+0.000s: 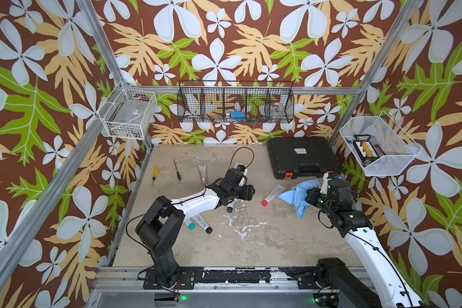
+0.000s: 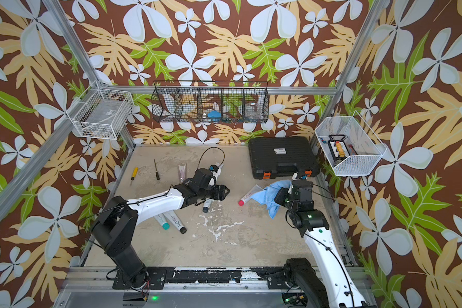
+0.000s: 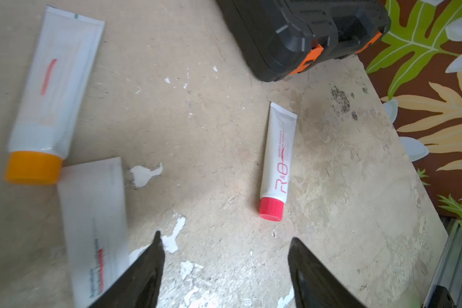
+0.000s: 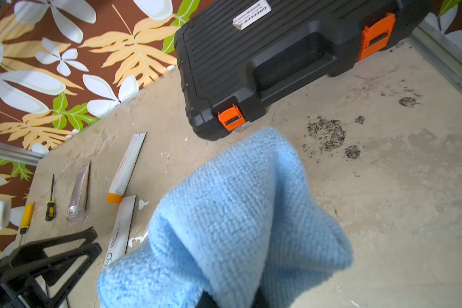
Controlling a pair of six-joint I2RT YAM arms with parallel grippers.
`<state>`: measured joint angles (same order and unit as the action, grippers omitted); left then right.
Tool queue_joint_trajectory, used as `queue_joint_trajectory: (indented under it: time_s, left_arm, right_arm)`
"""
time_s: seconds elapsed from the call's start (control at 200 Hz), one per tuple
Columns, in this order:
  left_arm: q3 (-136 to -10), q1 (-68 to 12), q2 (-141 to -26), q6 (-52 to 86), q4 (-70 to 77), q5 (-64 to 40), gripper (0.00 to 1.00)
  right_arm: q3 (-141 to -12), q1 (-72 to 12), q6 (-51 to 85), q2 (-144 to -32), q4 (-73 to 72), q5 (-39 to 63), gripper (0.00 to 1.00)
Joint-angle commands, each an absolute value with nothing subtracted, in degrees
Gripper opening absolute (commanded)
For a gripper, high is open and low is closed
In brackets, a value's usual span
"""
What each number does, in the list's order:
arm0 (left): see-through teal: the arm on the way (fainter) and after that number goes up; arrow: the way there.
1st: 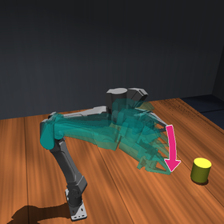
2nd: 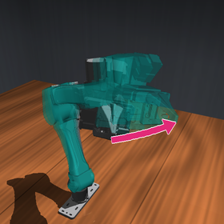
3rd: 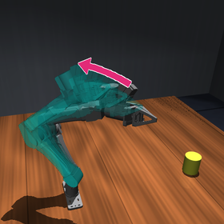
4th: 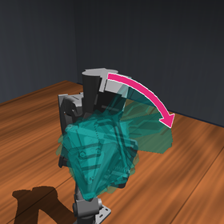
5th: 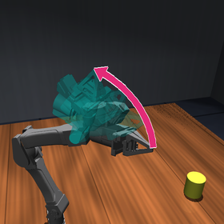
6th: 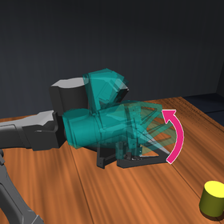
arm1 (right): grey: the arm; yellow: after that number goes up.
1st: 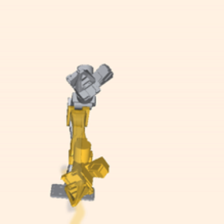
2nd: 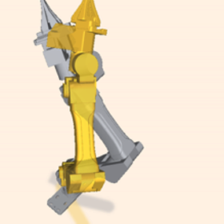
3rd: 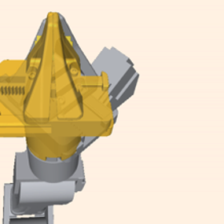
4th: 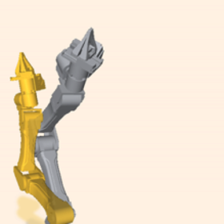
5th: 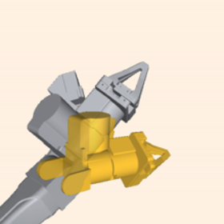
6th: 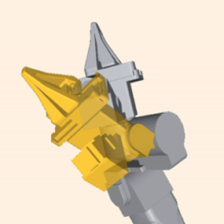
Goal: Wipe the surface of the toothpaste tube
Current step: Move the toothpaste to the center of the board.
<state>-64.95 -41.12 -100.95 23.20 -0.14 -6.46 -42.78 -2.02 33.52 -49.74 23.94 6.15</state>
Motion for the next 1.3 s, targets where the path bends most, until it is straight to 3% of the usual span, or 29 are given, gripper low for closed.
queue_joint_trajectory:
  time_s: [0.0,0.165,0.425,0.686,0.921,1.056,1.196,1.296]
  left_arm:
    - [-67.9,-43.5,-104.7,20.5,0.8,-6.7,0.74]
    - [-72.5,-47.1,-111.4,18.8,0.6,-4.5,0.73]
    - [-80.0,-49.4,-119.7,17.4,-2.3,-0.7,0.64]
    - [-78.7,-50.6,-120.4,16.7,-2.4,0.2,0.59]
    - [-75.9,-51.6,-118.8,16.4,-0.5,0.9,0.45]
    - [-75.9,-51.6,-118.8,16.0,-0.2,2.1,0.42]
    - [-76.3,-51.6,-119.2,14.9,0.0,3.6,0.50]
    - [-76.4,-51.6,-119.3,14.3,0.3,3.6,0.50]
  right_arm:
    - [-43.3,1.8,33.2,-49.7,21.7,10.4,0.00]
    - [-44.2,6.7,33.1,-51.0,21.2,13.2,0.00]
    - [-43.5,7.3,33.4,-50.9,19.8,14.5,0.00]
    - [-43.1,7.4,33.2,-50.9,19.4,15.5,0.00]
    - [-43.1,7.4,33.1,-51.1,19.2,15.4,0.00]
    - [-43.1,7.4,33.5,-51.2,18.9,16.0,0.00]
    - [-42.5,7.4,33.5,-51.3,18.8,16.2,0.00]
    - [-41.9,7.4,33.5,-51.7,18.8,16.6,0.00]
